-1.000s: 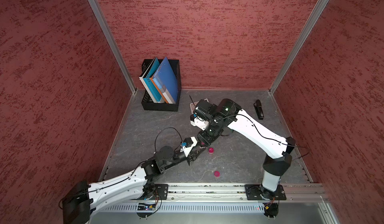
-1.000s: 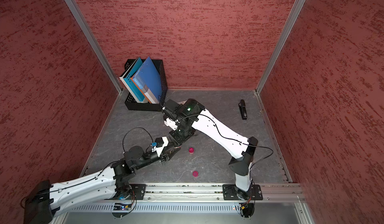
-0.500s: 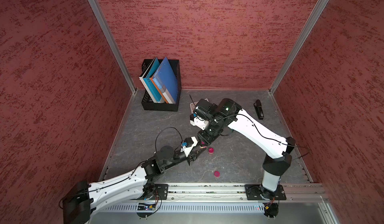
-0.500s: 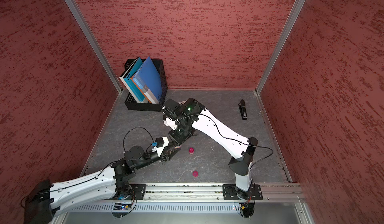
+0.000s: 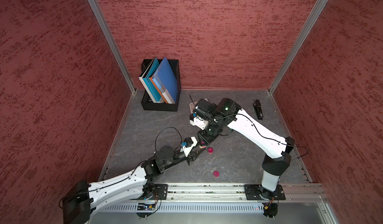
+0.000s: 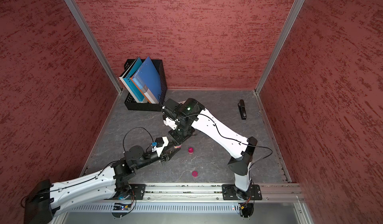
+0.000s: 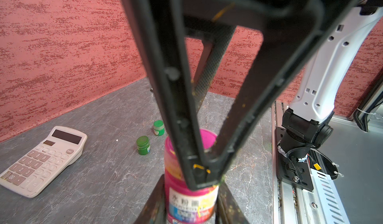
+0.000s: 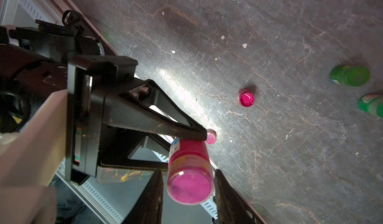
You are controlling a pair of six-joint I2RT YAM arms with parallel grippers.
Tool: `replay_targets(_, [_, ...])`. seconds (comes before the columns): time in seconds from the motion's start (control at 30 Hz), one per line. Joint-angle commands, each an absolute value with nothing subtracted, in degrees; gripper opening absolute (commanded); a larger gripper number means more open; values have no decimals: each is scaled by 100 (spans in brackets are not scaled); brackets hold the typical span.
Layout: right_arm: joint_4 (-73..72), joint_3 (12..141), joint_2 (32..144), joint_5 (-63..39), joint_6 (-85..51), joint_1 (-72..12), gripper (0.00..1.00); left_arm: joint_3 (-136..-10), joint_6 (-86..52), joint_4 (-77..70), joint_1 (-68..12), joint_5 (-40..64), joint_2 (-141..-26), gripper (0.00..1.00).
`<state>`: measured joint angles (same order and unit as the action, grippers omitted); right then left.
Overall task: Close the paint jar lid
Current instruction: Screw the lid onto the paint jar.
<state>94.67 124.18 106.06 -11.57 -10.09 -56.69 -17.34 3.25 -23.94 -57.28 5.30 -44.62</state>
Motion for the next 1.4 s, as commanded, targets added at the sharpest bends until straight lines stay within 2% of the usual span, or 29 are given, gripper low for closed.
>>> replay_targets(0.0, [9918, 12366, 10602, -1282, -1037, -5660, 35, -1925, 311, -2433, -5748, 471, -4420, 18])
replay_targets(0.33, [9923, 12305, 10633, -1364, -1055, -5660, 33, -1902, 317, -2425, -5753, 376, -4325, 18])
replay_targets(0.77, [9914, 12278, 10631, -1362, -1072, -5660, 37, -1890, 326, -2417, -5774, 281, -4280, 19])
replay_targets(1.03, [9914, 12305, 10652, -1336, -1120, -5660, 30, -1890, 326, -2390, -5787, 230, -4276, 19])
replay_targets(1.23, [9726, 12119, 10661, -1483, -1454, -5662, 29, -1942, 546, -2628, -5937, -336, -4282, 18])
replay_targets(1.37, [9209, 11706, 10564, -1672, -2013, -5660, 28, -1950, 840, -3541, -6072, -1047, -4403, 18])
